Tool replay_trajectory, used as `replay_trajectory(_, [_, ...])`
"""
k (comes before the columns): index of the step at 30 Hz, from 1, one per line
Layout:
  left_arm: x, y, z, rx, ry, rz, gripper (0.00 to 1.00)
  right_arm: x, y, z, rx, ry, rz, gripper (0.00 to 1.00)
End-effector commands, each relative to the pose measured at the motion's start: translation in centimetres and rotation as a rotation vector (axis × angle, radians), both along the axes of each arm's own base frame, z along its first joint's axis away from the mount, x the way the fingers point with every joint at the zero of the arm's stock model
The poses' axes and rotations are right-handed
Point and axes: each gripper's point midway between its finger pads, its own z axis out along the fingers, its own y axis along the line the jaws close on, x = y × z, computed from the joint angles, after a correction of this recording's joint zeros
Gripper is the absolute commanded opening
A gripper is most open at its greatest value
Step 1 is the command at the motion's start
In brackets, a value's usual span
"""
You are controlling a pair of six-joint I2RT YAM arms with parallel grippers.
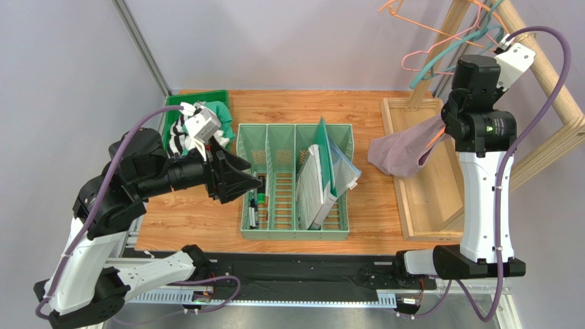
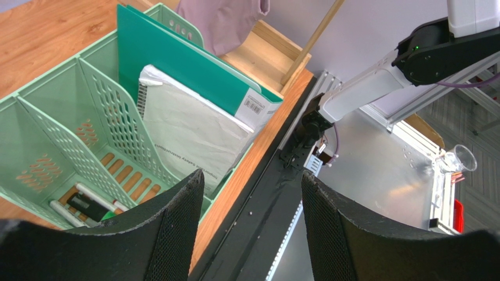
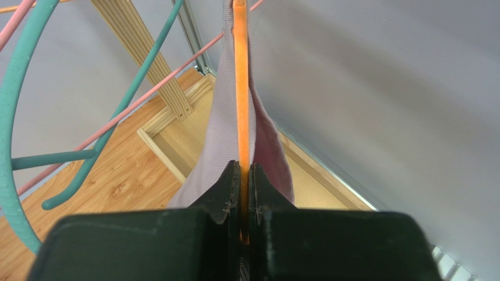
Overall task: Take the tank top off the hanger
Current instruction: Pick up the hanger from the clothesline.
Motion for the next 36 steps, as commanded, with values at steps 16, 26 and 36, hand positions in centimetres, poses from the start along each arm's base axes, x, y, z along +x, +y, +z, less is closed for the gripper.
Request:
replay_trajectory(16, [1.1, -3.4, 0.8, -0.022, 0.067, -0.088, 0.67, -7.4, -0.3, 2.2, 0.056, -0.060, -0.045, 0.00])
replay_trajectory(26, [2.0, -5.3, 1.1, -0.022, 0.098, -0.125, 0.67, -10.2, -2.0, 0.9, -0.034, 0.021, -0.122, 0.00])
replay_trajectory(36, [2.1, -5.7, 1.0, -0.033, 0.124, -0.130, 0.67, -12.1, -2.3, -1.9, 0.000, 0.049, -0.178, 0.00])
